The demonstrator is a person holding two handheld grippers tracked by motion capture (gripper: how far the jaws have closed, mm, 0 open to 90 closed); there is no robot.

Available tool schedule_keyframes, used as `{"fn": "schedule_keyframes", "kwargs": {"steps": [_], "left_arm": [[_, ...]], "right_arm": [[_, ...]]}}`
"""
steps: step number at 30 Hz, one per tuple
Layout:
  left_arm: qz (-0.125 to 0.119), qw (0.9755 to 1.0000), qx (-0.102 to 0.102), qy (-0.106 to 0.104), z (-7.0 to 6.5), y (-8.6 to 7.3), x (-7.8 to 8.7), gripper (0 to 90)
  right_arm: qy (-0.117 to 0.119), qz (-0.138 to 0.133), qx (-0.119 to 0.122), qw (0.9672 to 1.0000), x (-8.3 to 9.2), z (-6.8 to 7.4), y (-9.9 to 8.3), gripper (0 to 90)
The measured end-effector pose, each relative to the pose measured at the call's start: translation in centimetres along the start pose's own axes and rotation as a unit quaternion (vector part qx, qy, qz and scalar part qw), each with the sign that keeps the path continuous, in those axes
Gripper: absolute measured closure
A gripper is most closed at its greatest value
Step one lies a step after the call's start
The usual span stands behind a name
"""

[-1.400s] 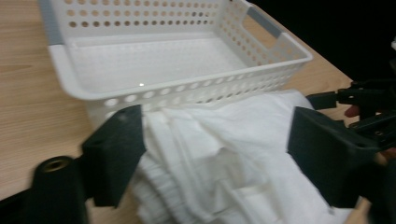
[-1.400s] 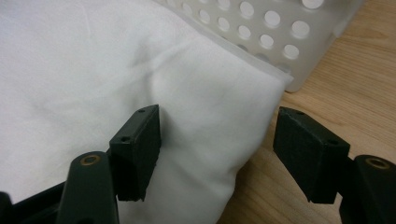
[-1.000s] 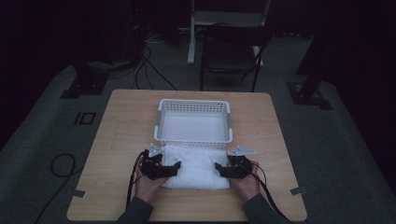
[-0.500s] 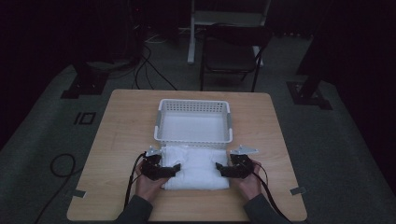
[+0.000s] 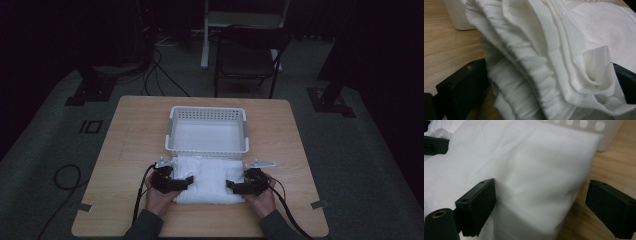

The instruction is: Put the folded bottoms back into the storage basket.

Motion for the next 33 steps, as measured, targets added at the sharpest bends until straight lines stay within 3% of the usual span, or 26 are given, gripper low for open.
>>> {"fn": "schedule_keyframes", "kwargs": {"steps": [4,7,9,13,18,20,22,26,28,33], "left_arm": [[0.002,1.0000,-0.002,-0.009,0.0,0.0,0.0,0.0],[0.006,0.9999,-0.003,-0.015,-0.1,-0.1,0.0,0.4],[0.011,0.9997,-0.003,-0.021,-0.2,-0.1,0.1,1.0],[0.029,0.9985,0.006,-0.045,-0.5,0.0,0.2,10.6],[0.045,0.9956,0.026,-0.078,-0.5,-0.1,0.3,29.6],[0.044,0.9951,0.030,-0.083,-0.6,-0.1,0.4,37.0],[0.043,0.9954,0.020,-0.084,-0.8,-0.1,0.7,43.4],[0.034,0.9950,0.011,-0.094,-1.1,0.0,1.3,50.1],[0.030,0.9949,0.004,-0.097,-1.4,0.1,1.6,51.1],[0.021,0.9947,0.002,-0.101,-1.8,0.2,2.1,51.8]], "right_arm": [[0.033,0.003,-0.035,0.9988,-0.5,-0.6,-0.5,9.1],[0.038,0.000,-0.032,0.9988,-0.6,-0.7,-0.5,9.9],[0.053,-0.001,-0.028,0.9982,-0.6,-0.6,-0.4,11.7],[0.088,-0.002,-0.043,0.9952,-0.8,-0.7,-0.3,25.4],[0.142,-0.003,-0.086,0.9861,-1.3,-1.0,-0.2,45.3],[0.148,-0.009,-0.099,0.9840,-1.4,-1.2,-0.4,53.2],[0.142,-0.019,-0.084,0.9860,-1.2,-0.9,-0.3,59.7],[0.107,-0.026,-0.019,0.9938,-0.6,0.1,0.1,65.5],[0.094,-0.026,-0.001,0.9952,-0.4,0.4,0.2,66.0],[0.082,-0.026,0.018,0.9961,0.0,0.8,0.3,66.1]]}}
Point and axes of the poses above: each handheld gripper's, and its own axes: x roughly backward along the jaws, y roughly out of its top, z roughly to its left, the point moved 4 cm from there along -x, roughly forward along the jaws, and after that the axes turned 7 degrees about x, right-handed, at the moved point
